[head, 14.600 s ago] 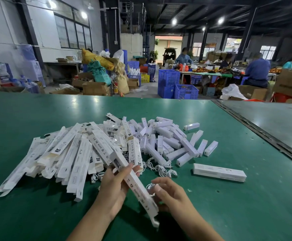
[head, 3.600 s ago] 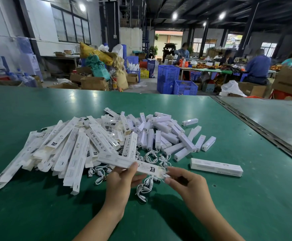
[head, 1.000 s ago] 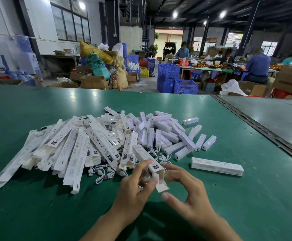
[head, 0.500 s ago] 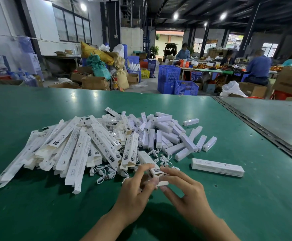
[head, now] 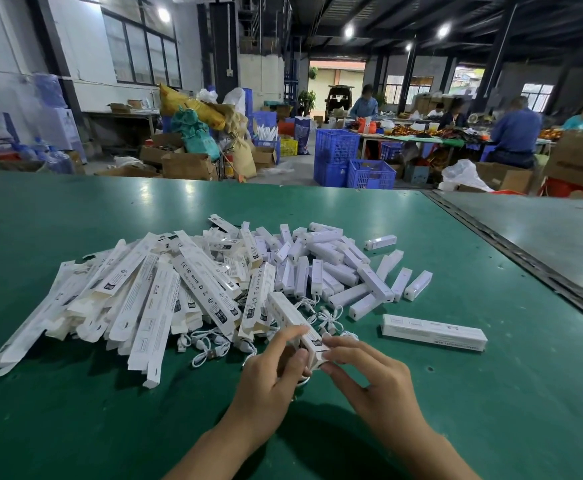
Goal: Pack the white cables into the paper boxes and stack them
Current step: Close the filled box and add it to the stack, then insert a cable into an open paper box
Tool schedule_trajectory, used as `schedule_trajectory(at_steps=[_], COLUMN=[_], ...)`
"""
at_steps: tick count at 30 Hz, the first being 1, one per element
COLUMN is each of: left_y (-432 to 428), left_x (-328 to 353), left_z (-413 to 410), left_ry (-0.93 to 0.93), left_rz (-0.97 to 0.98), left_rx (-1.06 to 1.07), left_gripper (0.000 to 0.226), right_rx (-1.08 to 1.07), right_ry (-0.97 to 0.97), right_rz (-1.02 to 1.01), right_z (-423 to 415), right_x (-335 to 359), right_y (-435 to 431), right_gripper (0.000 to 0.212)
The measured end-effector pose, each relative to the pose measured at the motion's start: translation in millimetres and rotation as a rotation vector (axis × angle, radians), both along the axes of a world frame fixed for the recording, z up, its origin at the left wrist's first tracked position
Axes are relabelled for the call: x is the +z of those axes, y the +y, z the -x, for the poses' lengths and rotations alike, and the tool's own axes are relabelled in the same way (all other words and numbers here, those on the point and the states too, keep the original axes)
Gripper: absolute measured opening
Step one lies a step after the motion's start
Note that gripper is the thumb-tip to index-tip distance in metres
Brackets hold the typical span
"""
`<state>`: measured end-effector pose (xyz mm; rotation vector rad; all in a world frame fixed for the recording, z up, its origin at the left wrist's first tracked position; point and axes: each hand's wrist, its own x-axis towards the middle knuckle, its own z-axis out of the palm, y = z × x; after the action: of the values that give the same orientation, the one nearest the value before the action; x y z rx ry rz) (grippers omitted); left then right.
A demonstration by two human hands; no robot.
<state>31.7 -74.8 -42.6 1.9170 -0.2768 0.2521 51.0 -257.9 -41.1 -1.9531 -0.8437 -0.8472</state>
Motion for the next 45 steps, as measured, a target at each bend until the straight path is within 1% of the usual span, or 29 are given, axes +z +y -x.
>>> schedule_trajectory(at_steps=[5,10,13,15,19,23,24,26,29,30,31,33,37,39,41,45], left_y=[-0.5,0.2,1.4,2.1,2.0,1.4,1.3,0.0,-0.7,0.7,2.6,5.8,4.7,1.0,-1.2,4.1], left_x=[-0.5,0.6,-1.2,-2.0,-0.8,0.7,1.0,3.4,7.1,7.2,6.4,5.1,3.2,4.1,7.0,5.0], left_z=[-0.5,0.3,1.2,0.8,-1.5,-1.7,-2.0,-1.5,0.0,-0.6,-1.5,-3.2,-3.0,-2.5,-2.6,-9.6], left_ry=[-0.031,-0.039,-0.036,-0.05,-0.078,-0.104,-0.11,-0.142,-0.196,-0.192,-0.185,-0.17,-0.121,-0.152,-0.198,-0.201], left_rz=[0.006,0.004,-0.016,-0.029,-0.064,-0.1,-0.113,-0.159,-0.184,-0.174,-0.162,-0.153,-0.144,-0.214,-0.278,-0.241], left_rx=[0.009,-0.023,-0.066,-0.072,-0.05,-0.041,-0.033,-0.024,-0.077,-0.095,-0.108,-0.119,-0.144,-0.101,0.01,0.319], left_gripper=[0.031,0.03,0.045,0.048,0.044,0.036,0.034,0.036,0.041,0.041,0.04,0.041,0.045,0.04,0.048,0.039], right_rx=[0.022,0.029,0.029,0.034,0.063,0.077,0.093,0.179,0.399,0.467,0.526,0.588,0.595,0.568,0.489,0.212], right_ry=[0.015,0.052,0.157,0.225,0.272,0.363,0.43,0.664,1.073,1.179,1.251,1.294,1.315,1.317,1.28,1.197], right_rz=[-0.001,-0.035,-0.109,-0.129,-0.125,-0.185,-0.219,-0.341,-0.548,-0.611,-0.676,-0.748,-0.76,-0.797,-0.921,-1.26], right_z=[0.0,2.0,2.9,3.9,5.6,7.2,7.8,8.6,8.1,8.1,7.8,6.2,3.0,1.8,-1.5,-15.7], right_x=[1.2,4.5,3.1,3.2,5.6,6.5,7.2,10.3,12.1,12.4,12.9,14.1,16.3,15.5,15.3,14.5], right_y=[0.6,1.9,-0.3,-0.8,0.4,1.9,2.7,5.1,6.6,7.4,7.9,6.7,1.8,1.3,3.5,-3.3], right_gripper=[0.006,0.008,0.009,0.017,0.024,0.029,0.028,0.033,0.059,0.063,0.063,0.055,0.042,0.039,0.034,0.016])
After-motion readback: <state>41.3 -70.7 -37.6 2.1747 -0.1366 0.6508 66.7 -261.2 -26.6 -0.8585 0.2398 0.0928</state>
